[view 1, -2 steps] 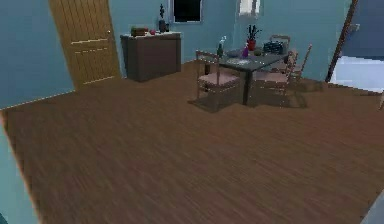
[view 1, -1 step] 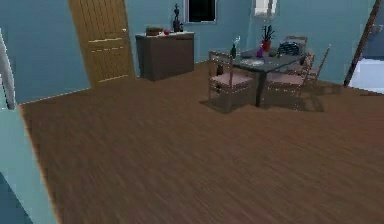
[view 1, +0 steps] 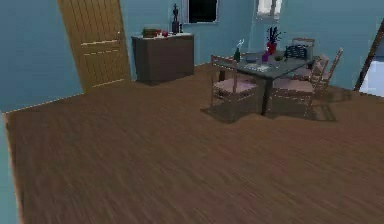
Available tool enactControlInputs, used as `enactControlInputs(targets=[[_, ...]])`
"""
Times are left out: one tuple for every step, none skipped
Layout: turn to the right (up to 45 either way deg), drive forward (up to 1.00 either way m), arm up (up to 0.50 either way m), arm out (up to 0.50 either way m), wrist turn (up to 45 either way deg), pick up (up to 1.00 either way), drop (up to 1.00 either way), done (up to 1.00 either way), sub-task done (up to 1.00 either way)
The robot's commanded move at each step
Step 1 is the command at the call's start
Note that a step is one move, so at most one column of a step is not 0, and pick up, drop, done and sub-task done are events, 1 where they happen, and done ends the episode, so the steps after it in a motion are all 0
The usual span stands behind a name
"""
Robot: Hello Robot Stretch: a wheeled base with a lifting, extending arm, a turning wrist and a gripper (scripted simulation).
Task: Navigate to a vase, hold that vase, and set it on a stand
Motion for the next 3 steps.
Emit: enactControlInputs(targets=[[42.0, 0.0, 0.0, 0.0, 0.0, 0.0, 0.0, 0.0, 0.0], [0.0, 0.1, 0.0, 0.0, 0.0, 0.0, 0.0, 0.0, 0.0], [3.0, 0.0, 0.0, 0.0, 0.0, 0.0, 0.0, 0.0, 0.0]])
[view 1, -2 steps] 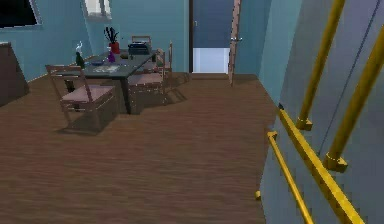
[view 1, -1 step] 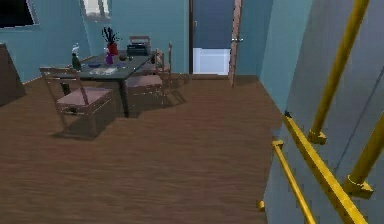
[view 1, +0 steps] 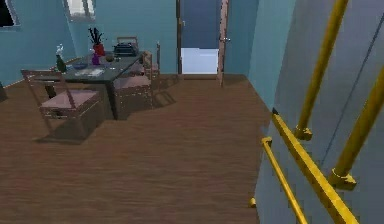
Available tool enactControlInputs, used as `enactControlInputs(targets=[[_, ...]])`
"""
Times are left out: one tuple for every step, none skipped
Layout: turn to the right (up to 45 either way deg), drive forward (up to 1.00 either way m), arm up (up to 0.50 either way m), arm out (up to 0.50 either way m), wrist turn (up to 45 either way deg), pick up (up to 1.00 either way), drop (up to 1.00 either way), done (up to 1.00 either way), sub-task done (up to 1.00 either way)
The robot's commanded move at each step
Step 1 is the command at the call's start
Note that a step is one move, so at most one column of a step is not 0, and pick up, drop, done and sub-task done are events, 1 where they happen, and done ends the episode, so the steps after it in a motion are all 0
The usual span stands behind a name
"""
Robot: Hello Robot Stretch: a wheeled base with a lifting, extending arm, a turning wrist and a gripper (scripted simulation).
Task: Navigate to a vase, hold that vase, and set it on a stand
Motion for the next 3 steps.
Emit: enactControlInputs(targets=[[0.0, 1.0, 0.0, 0.0, 0.0, 0.0, 0.0, 0.0, 0.0], [0.0, 1.0, 0.0, 0.0, 0.0, 0.0, 0.0, 0.0, 0.0], [3.0, 0.0, 0.0, 0.0, 0.0, 0.0, 0.0, 0.0, 0.0]])
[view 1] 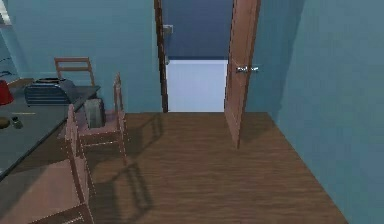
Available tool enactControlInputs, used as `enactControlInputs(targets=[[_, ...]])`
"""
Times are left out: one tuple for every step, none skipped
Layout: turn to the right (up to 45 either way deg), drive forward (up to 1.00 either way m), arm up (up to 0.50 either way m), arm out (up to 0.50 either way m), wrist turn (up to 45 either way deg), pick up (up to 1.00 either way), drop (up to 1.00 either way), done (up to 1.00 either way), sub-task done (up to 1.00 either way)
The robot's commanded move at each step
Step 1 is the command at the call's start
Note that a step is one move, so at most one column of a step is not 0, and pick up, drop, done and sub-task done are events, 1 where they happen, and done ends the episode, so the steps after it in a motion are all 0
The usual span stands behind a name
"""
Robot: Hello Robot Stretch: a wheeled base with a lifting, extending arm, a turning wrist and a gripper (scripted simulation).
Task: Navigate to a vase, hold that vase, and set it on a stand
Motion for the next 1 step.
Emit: enactControlInputs(targets=[[-3.0, 0.0, 0.0, 0.0, 0.0, 0.0, 0.0, 0.0, 0.0]])
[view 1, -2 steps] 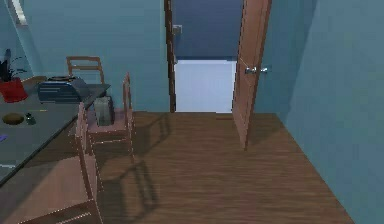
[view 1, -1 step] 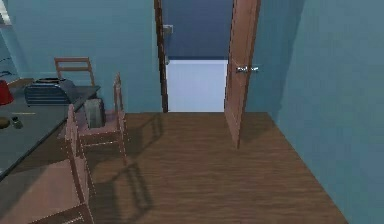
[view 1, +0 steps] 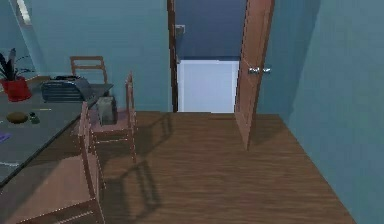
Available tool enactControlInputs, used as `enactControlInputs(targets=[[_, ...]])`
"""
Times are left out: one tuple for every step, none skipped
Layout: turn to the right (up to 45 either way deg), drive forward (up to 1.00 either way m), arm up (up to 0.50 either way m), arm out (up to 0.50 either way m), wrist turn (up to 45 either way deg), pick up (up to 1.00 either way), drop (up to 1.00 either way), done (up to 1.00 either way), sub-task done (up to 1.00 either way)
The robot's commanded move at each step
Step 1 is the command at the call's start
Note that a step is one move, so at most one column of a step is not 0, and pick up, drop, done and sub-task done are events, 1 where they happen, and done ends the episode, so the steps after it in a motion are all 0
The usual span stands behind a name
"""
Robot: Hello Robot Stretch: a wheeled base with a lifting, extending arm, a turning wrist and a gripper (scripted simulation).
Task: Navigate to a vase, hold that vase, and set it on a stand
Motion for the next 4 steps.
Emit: enactControlInputs(targets=[[0.0, 1.0, 0.0, 0.0, 0.0, 0.0, 0.0, 0.0, 0.0], [0.0, 0.6, 0.0, 0.0, 0.0, 0.0, 0.0, 0.0, 0.0], [0.0, 0.45, 0.0, 0.0, 0.0, 0.0, 0.0, 0.0, 0.0], [9.0, 0.0, 0.0, 0.0, 0.0, 0.0, 0.0, 0.0, 0.0]])
